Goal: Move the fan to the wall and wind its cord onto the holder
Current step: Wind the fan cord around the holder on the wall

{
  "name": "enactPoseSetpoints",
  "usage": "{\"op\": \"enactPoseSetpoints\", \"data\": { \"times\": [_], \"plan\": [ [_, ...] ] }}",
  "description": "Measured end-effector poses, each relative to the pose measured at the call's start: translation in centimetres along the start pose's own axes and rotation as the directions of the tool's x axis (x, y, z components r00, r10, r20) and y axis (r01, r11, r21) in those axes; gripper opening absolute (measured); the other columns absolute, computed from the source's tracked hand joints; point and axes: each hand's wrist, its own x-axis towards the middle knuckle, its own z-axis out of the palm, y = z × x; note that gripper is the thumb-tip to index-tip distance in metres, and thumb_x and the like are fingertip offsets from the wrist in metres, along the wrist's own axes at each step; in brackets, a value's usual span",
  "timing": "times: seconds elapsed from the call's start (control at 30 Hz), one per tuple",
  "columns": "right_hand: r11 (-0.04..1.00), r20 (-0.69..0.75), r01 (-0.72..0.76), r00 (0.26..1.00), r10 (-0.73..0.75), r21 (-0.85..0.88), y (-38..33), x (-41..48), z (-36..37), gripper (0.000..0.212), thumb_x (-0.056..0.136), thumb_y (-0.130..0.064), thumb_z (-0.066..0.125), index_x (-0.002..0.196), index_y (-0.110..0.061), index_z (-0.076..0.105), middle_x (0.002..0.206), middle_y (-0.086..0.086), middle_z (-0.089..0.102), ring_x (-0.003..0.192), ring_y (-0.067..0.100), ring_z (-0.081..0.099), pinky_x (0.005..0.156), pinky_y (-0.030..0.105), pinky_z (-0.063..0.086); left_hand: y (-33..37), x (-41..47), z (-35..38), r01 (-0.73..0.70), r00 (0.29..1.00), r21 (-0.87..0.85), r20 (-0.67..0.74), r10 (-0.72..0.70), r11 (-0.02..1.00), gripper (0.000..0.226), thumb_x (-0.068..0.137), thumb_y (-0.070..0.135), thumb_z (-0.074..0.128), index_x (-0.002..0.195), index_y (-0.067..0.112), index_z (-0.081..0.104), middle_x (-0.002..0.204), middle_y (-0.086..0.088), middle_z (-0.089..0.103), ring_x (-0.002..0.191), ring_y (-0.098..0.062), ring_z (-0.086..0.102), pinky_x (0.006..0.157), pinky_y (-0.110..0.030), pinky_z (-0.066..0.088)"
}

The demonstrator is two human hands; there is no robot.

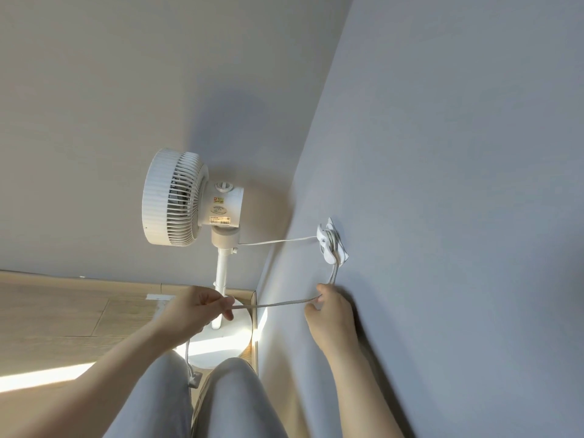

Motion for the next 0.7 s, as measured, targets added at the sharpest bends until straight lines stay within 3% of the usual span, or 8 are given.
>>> {"op": "enactPoseSetpoints", "data": {
  "times": [0.1,0.2,0.27,0.37,0.5,0.6,0.7],
  "plan": [
    [0.998,0.024,0.059,0.998,-0.059,0.0,-0.1,-0.8,-0.4,0.048,0.087,-0.011,0.049,0.135,-0.018,0.05,0.081,-0.003,0.059,0.082,0.018,0.061,0.081,0.03,0.051,-0.2,0.1,-0.1,-0.021,0.999,0.016,-0.034,0.021,1.0,0.035,0.088,0.033,0.061,0.056,0.025,0.072,0.041,0.006,0.036,0.044,-0.011,0.031,0.052,-0.027,0.025],
    [0.983,0.062,0.149,0.988,-0.143,-0.104,-0.9,-2.3,-0.8,0.052,0.085,-0.021,0.055,0.135,-0.028,0.047,0.062,-0.008,0.051,0.072,0.013,0.055,0.071,0.026,0.049,-0.1,-0.1,-0.1,-0.038,0.997,0.048,-0.066,0.041,0.998,0.034,0.088,0.034,0.061,0.057,0.023,0.071,0.038,0.007,0.031,0.039,-0.009,0.026,0.046,-0.024,0.022],
    [0.97,0.102,0.204,0.976,-0.191,-0.134,-2.0,-3.3,-0.8,0.053,0.084,-0.025,0.056,0.135,-0.033,0.046,0.06,-0.009,0.049,0.075,0.011,0.054,0.069,0.024,0.047,0.0,-0.3,-0.2,-0.053,0.994,0.091,-0.086,0.06,0.994,0.033,0.088,0.035,0.061,0.059,0.023,0.07,0.036,0.006,0.029,0.036,-0.008,0.024,0.043,-0.021,0.018],
    [0.945,0.122,0.287,0.955,-0.27,-0.159,-3.6,-3.7,-0.6,0.045,0.084,-0.023,0.055,0.128,-0.032,0.054,0.066,-0.014,0.048,0.086,0.011,0.058,0.081,0.026,0.051,0.1,-0.4,-0.4,-0.064,0.992,0.112,-0.101,0.076,0.992,0.034,0.087,0.036,0.062,0.056,0.025,0.069,0.036,0.006,0.028,0.037,-0.009,0.024,0.041,-0.019,0.017],
    [0.91,0.19,0.324,0.941,-0.281,-0.259,-4.6,-2.5,0.3,0.03,0.085,-0.023,0.056,0.113,-0.026,0.065,0.094,-0.005,0.068,0.097,0.016,0.061,0.082,0.027,0.049,0.2,-0.6,-0.6,-0.081,0.991,0.111,-0.095,0.092,0.99,0.035,0.087,0.034,0.062,0.054,0.027,0.068,0.035,0.006,0.03,0.037,-0.008,0.027,0.04,-0.017,0.017],
    [0.913,0.229,0.316,0.938,-0.26,-0.259,-4.5,-1.4,1.1,0.016,0.084,-0.025,0.06,0.089,-0.019,0.073,0.085,0.0,0.071,0.08,0.018,0.063,0.069,0.026,0.049,0.2,-0.9,-0.7,-0.107,0.99,0.096,-0.082,0.115,0.99,0.032,0.088,0.032,0.061,0.059,0.023,0.07,0.033,0.008,0.036,0.035,-0.006,0.034,0.039,-0.013,0.024],
    [0.956,0.258,0.265,0.939,-0.226,-0.126,-3.6,-0.2,1.5,0.016,0.081,-0.026,0.066,0.079,-0.011,0.072,0.073,0.008,0.068,0.063,0.016,0.054,0.059,0.025,0.04,-0.4,-0.9,-1.3,-0.071,0.997,-0.002,-0.021,0.071,0.997,0.032,0.086,0.036,0.062,0.06,0.02,0.071,0.039,0.009,0.046,0.04,-0.005,0.039,0.048,-0.017,0.034]
  ]
}}
